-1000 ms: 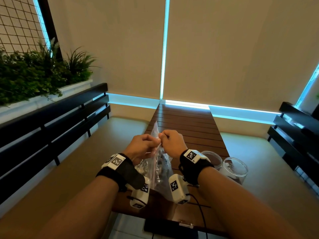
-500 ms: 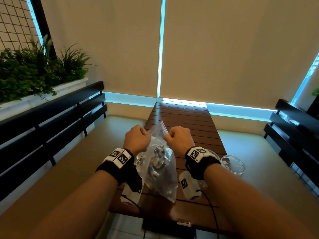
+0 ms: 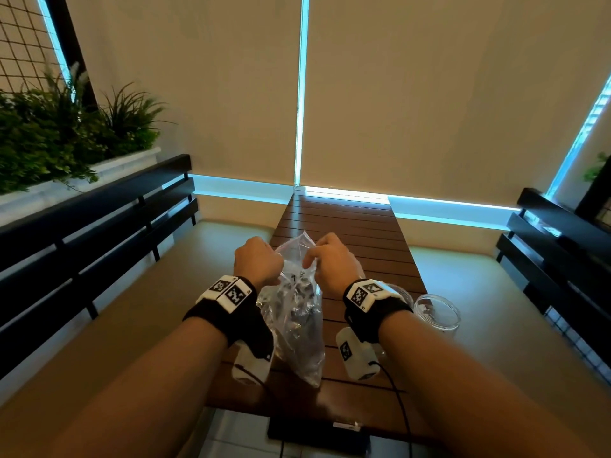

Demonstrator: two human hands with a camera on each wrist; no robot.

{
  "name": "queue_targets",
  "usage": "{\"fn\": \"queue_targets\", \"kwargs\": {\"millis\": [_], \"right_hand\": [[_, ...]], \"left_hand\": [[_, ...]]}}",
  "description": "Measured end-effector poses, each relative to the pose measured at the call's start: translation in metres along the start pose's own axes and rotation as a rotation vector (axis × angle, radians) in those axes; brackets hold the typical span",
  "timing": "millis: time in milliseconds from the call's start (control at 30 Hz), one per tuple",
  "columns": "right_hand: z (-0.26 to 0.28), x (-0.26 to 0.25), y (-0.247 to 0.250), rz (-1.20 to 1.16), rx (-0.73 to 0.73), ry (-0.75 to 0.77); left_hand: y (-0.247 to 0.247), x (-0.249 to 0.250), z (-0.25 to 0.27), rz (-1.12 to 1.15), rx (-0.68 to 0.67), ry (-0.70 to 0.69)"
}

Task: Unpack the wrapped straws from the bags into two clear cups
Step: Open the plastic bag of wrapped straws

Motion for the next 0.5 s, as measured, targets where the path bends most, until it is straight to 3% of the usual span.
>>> {"fn": "queue_targets", "kwargs": {"millis": [100,233,300,400,500], "right_hand": [[-0.002,0.009,-0.004,-0.061,-0.030,-0.154],[-0.004,0.020,-0.011,-0.083,-0.021,-0.243],[-0.005,0.019,-0.014,-0.039,-0.055,-0.213],[-0.005,0.022,-0.004,0.019,-0.063,-0.151],[-0.003,0.036,0.011,0.044,-0.036,-0.157]], "left_hand": [[-0.005,0.007,0.004,-0.050,-0.021,-0.043],[-0.024,0.002,0.017,-0.295,-0.343,0.022],[-0.026,-0.002,0.018,-0.367,-0.391,0.031],[-0.001,-0.001,-0.003,-0.409,-0.166,-0.018],[0.028,-0.008,-0.019,-0.295,0.012,0.021]]}}
Point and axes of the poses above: each hand's wrist, its own z-axis away from the middle knuckle, its own y-axis out of the back of the hand, x = y × z, the point moved 6 cm from there along -z, towards the middle knuckle, and after that the axes turned 1 degree about -z, right-handed, at the moved point
